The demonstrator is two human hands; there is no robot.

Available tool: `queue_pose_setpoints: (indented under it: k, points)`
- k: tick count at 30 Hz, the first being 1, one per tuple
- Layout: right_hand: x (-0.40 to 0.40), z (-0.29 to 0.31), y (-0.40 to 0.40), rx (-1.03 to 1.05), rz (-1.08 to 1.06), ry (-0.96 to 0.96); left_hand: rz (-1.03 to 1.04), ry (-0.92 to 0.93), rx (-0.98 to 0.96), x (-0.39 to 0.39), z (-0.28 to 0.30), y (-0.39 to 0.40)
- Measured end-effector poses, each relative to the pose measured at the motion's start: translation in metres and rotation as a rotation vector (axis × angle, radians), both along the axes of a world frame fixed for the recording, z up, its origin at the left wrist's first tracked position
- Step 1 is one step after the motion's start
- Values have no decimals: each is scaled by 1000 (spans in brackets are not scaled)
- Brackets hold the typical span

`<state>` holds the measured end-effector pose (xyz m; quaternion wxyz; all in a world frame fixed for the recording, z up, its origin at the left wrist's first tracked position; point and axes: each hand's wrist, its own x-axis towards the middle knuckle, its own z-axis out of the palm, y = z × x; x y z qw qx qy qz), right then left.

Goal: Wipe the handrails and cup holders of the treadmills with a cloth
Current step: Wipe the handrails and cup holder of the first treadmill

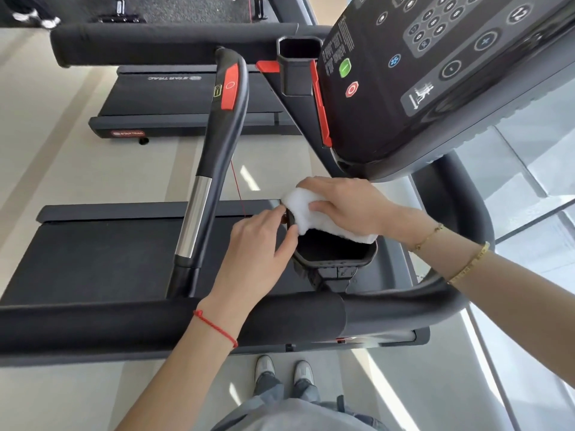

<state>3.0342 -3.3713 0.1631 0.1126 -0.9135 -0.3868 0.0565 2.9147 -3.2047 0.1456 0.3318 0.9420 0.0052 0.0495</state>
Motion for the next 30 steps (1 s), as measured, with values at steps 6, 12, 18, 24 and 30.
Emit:
queue_pose_setpoints:
  k: [6, 12, 18, 24, 30]
  points:
    - [-8, -7, -5, 2, -74, -81, 9, 1, -46, -1, -3, 1]
    - [-29, -14, -31, 94, -192, 18, -10, 5, -30, -1, -2, 2]
    - [-8, -6, -5, -38, -130, -53, 11, -12, 6, -2, -2, 0]
    - [-44, -14, -26, 197, -385, 85, -22, 16, 24, -1, -2, -1]
    - [-69, -21, -31, 318, -615, 293, -18, 38, -55, 3, -9, -6]
